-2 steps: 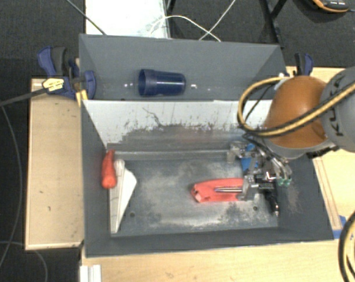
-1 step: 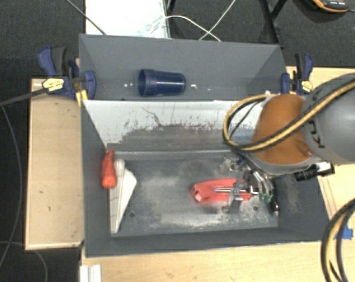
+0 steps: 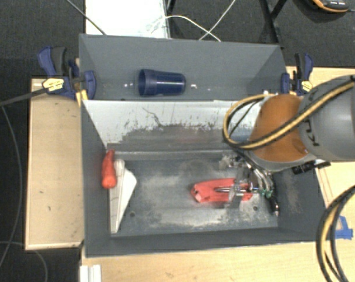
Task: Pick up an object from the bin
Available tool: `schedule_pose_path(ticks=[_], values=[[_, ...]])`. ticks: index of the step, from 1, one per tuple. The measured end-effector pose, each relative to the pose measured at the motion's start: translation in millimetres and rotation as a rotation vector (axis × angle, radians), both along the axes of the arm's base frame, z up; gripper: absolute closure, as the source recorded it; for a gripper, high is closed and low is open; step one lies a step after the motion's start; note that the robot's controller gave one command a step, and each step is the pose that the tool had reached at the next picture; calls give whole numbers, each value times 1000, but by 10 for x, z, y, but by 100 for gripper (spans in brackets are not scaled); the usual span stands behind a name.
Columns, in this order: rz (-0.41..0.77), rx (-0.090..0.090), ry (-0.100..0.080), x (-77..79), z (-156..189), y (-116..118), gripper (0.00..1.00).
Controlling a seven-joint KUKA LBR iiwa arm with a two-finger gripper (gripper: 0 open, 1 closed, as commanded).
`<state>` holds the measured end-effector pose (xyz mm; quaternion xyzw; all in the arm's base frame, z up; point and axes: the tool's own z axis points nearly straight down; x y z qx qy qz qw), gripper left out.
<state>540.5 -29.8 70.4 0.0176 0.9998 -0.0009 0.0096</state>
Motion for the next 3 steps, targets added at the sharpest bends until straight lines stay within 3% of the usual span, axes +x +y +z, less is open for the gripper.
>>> schedule_pose_path(ticks=[1,3], values=[[-111,7,15,-304,-3,212,100],[-107,7,16,-311,111,212,100]])
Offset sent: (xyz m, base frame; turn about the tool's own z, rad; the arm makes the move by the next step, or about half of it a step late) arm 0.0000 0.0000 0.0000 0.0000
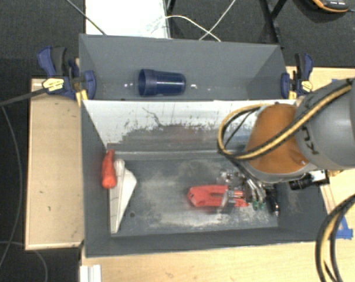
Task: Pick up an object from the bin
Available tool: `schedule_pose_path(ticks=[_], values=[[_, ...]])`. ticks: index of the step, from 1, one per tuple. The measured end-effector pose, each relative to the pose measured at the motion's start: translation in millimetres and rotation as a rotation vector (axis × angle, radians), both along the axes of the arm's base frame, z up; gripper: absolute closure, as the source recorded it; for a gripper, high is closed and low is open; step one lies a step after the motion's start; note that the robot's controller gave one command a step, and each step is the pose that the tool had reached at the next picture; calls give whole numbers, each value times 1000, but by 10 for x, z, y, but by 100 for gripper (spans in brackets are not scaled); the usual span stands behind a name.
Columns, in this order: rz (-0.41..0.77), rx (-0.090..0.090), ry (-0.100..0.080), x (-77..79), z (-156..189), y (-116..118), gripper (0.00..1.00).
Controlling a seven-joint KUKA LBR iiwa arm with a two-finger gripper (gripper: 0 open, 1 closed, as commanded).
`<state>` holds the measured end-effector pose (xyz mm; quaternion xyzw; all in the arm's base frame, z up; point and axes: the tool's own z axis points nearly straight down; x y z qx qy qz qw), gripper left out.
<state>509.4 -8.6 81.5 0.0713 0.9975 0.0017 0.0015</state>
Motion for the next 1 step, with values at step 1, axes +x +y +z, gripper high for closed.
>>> schedule_pose_path(ticks=[1], values=[[1,0,9,-25,253,0,100]])
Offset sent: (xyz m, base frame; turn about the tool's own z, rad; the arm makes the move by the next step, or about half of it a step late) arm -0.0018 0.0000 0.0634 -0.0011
